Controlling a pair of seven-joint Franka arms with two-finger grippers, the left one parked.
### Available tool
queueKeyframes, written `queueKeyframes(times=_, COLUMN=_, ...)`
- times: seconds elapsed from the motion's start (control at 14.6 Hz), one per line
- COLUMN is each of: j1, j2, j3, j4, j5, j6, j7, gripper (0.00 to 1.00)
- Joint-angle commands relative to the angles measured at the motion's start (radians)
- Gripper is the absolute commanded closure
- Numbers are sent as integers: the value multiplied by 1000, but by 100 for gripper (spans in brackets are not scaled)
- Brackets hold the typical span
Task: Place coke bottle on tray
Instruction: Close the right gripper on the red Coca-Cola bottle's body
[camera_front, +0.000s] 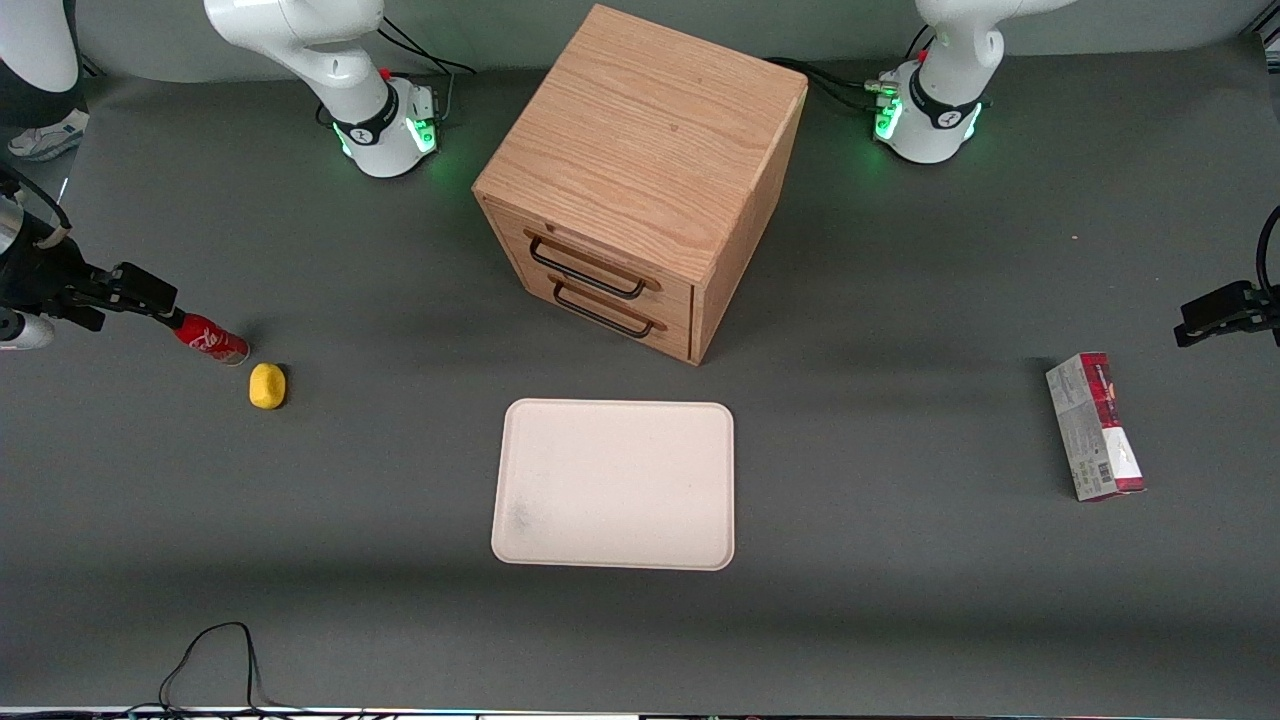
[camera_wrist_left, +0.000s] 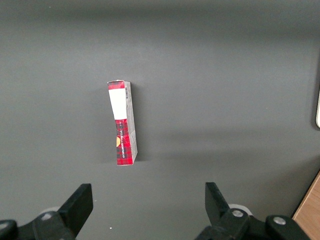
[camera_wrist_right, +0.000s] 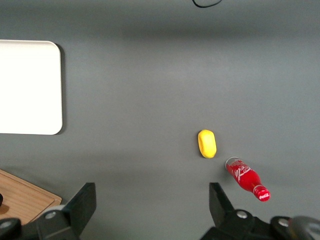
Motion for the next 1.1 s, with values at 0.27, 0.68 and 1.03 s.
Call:
queueKeyframes(times=0.27, j1=-18, j2=-18, j3=-33, j4=-101, j5=-47, j6=-60, j7=0, gripper=0)
queueKeyframes(times=0.68, j1=-10, j2=-143, j3=-363, j4=-500, j5=-60, j6=317, j7=-400, gripper=0)
queueKeyframes(times=1.03, j1=-12, j2=-124, j3=-467, j4=-718, j5=-60, j6=638, j7=-499, gripper=0)
